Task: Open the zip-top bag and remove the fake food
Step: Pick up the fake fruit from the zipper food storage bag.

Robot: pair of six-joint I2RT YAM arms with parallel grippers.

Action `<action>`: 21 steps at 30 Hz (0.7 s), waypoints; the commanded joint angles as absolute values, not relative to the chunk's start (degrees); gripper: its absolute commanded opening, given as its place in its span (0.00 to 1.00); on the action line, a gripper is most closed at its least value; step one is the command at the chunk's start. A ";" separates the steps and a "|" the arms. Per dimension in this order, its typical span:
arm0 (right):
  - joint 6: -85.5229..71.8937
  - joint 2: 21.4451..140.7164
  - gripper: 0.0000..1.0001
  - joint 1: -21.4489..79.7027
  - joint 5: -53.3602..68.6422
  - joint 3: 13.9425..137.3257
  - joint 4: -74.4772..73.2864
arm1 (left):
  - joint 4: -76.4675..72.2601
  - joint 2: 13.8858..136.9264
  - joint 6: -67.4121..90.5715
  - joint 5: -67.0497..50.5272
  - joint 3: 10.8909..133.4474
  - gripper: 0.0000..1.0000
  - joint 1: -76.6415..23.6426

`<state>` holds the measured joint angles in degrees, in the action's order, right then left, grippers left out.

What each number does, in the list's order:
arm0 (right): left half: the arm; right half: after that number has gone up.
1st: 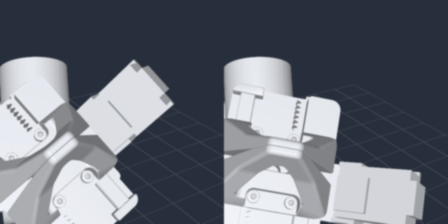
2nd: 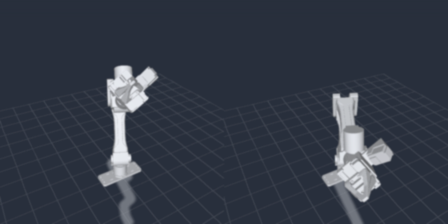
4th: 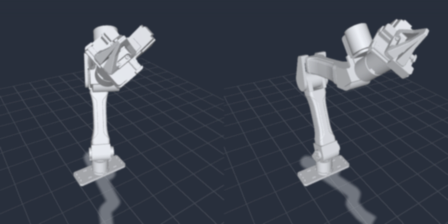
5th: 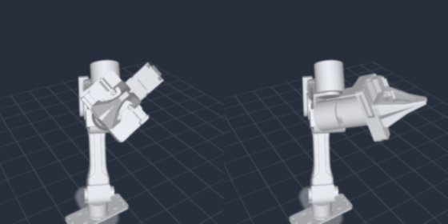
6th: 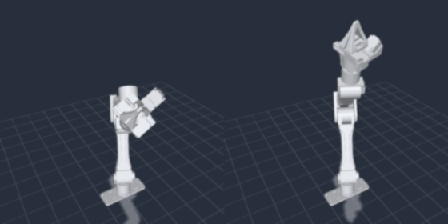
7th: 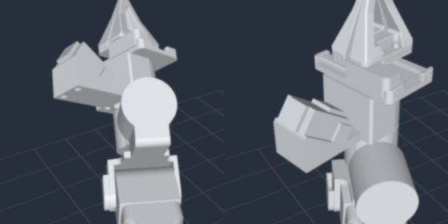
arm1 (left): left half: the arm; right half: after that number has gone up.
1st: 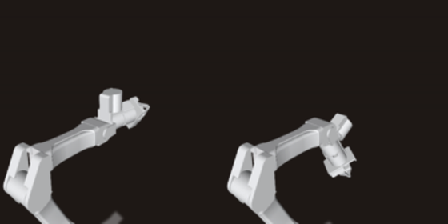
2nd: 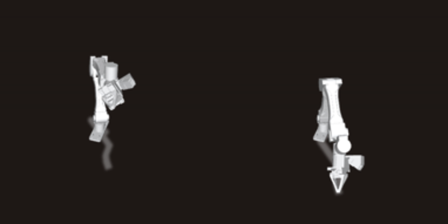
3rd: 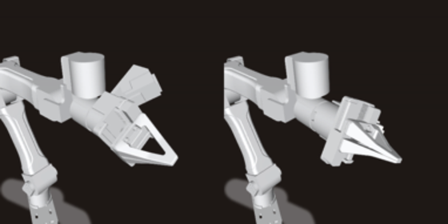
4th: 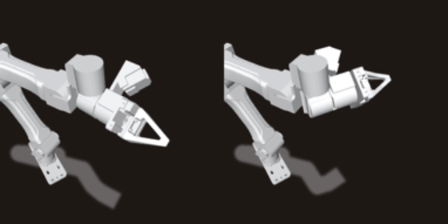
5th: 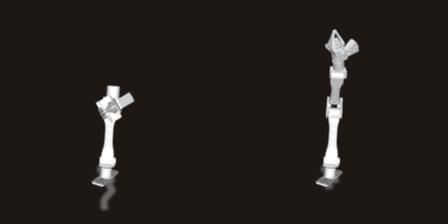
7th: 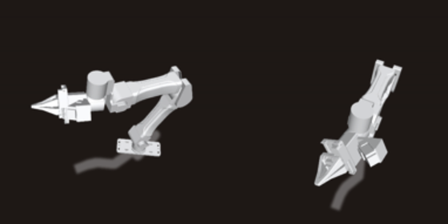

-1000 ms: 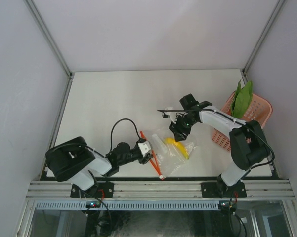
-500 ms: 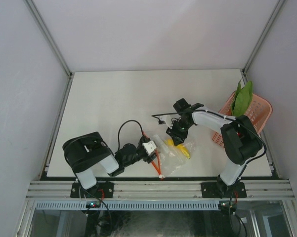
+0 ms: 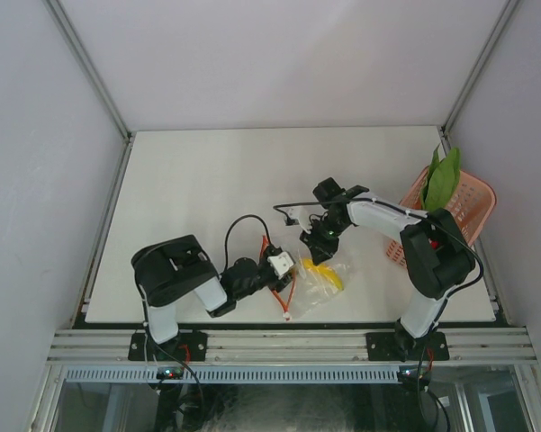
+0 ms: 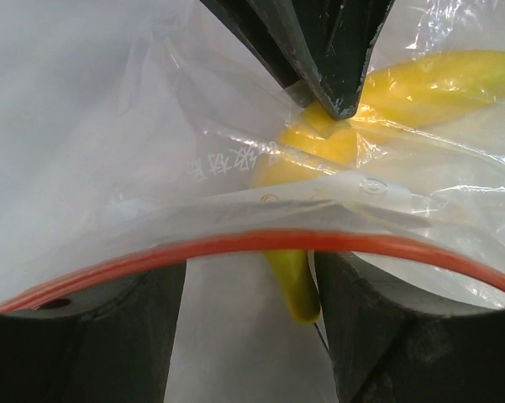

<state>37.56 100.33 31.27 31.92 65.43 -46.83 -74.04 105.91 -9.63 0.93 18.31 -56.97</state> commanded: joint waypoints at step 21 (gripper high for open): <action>34.11 101.74 0.35 27.30 26.47 66.54 -44.72 | -65.91 93.92 -4.98 7.17 14.62 0.00 -57.26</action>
<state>35.77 101.36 27.86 30.96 66.13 -46.98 -69.36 100.07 -7.42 4.38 15.66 -57.25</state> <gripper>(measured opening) 0.349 0.069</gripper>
